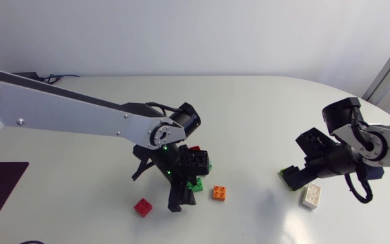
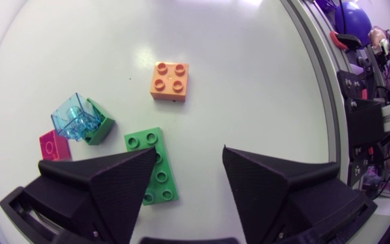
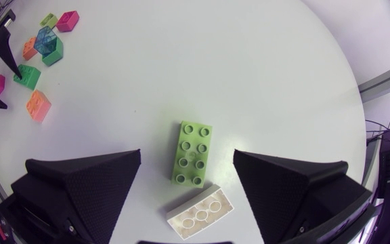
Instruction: Sort duplo bricks by size, large to the right and small to the left
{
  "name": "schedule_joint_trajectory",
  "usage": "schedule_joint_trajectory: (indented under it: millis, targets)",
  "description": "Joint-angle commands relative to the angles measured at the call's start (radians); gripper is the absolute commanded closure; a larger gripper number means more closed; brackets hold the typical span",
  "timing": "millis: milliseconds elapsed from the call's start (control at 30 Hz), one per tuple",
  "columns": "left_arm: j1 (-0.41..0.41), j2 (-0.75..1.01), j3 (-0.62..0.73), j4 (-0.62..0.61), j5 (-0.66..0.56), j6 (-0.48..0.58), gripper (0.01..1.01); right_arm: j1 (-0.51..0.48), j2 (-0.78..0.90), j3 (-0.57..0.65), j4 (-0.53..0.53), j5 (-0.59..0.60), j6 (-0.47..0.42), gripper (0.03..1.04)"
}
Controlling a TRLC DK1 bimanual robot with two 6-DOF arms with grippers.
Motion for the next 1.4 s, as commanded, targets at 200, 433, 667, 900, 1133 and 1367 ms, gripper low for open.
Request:
schedule_joint_trajectory:
  millis: [200, 433, 667, 900, 1133, 1367]
  targets:
    - [0.026, -0.028, -0.020, 0.028, -0.025, -0.003, 0.169, 0.008, 0.001, -0.028, -0.005, -0.003, -0.025, 0.07]
    - [0.038, 0.006, -0.014, 0.080, -0.098, -0.027, 0.174, 0.008, 0.004, -0.033, 0.005, -0.006, -0.027, 0.07]
    - [0.034, 0.038, -0.008, 0.100, -0.110, -0.038, 0.267, 0.001, 0.001, -0.039, 0.012, -0.008, -0.036, 0.07]
    - [0.004, 0.076, -0.014, 0.099, -0.124, -0.038, 0.746, -0.004, -0.017, -0.045, 0.010, -0.008, -0.042, 0.07]
    - [-0.022, 0.055, -0.003, 0.076, -0.130, -0.036, 0.918, -0.011, -0.022, -0.057, 0.015, -0.009, -0.045, 0.07]
    - [-0.091, 0.020, 0.147, 0.054, -0.127, -0.084, 0.916, -0.027, -0.036, -0.070, 0.013, -0.023, -0.048, 0.07]
